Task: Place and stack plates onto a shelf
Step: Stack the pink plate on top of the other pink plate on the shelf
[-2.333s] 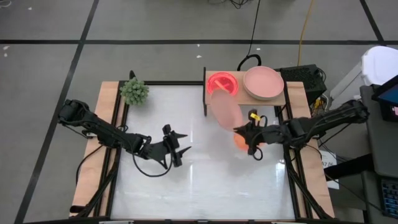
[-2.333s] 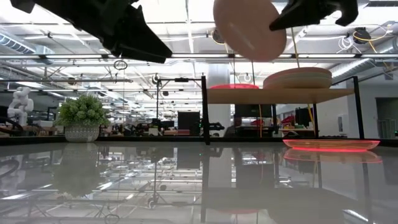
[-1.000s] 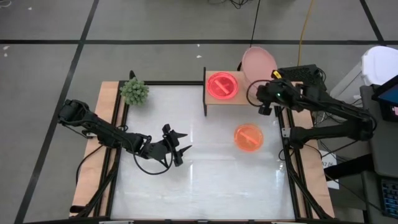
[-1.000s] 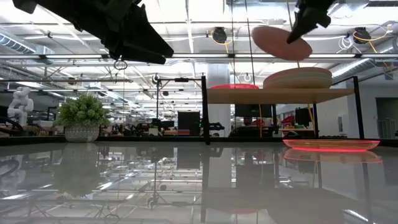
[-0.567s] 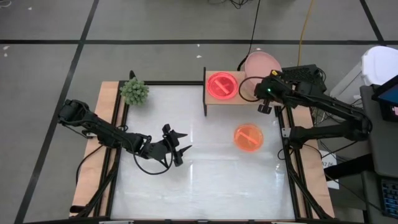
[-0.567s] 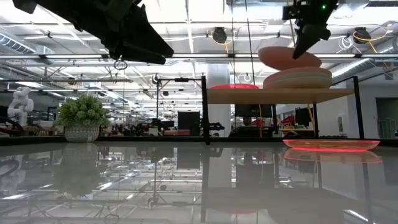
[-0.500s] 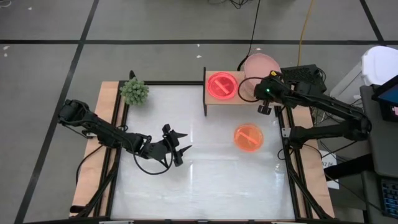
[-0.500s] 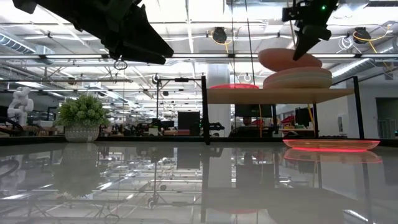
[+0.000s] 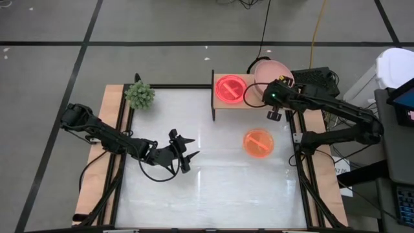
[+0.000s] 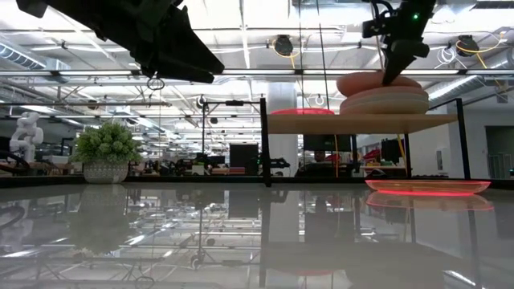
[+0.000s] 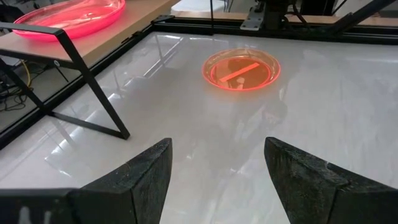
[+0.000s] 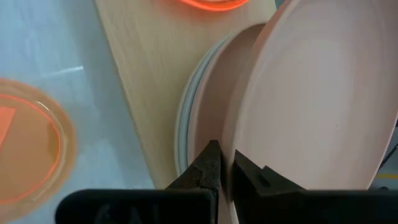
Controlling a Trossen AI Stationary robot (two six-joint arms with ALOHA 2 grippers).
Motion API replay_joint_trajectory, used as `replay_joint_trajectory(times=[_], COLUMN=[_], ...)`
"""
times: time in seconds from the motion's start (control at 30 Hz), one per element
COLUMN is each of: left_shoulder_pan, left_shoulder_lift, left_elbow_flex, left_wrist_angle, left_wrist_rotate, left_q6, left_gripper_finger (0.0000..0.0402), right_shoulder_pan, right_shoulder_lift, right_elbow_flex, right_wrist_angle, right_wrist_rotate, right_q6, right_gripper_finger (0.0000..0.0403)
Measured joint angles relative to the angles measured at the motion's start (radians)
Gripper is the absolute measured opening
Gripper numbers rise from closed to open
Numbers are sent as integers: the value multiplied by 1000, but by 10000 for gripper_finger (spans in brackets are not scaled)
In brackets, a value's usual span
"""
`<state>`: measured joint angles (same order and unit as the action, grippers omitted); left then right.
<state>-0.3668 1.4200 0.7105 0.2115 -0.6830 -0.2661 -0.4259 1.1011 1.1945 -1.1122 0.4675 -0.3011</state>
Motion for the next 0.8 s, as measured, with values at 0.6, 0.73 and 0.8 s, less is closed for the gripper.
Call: replay_joint_trajectory(times=[0.6,0.73,0.8], left_shoulder_pan=[7,10,9], left_shoulder_lift=[0,0,0], left_elbow_flex=[0,0,0], left_wrist_angle=[0,0,0], left_wrist_rotate=[0,0,0], left_q6=[0,2,2], left_gripper_finger=[259,259,259], right_shoulder_pan=[0,0,0], right_shoulder_lift=[0,0,0], right_elbow_flex=[-45,-45,-45], right_wrist_angle=[-7,-7,-8], right_wrist_rotate=[6,7,7], right_q6=[8,19,20], right_gripper_finger=[26,35,38])
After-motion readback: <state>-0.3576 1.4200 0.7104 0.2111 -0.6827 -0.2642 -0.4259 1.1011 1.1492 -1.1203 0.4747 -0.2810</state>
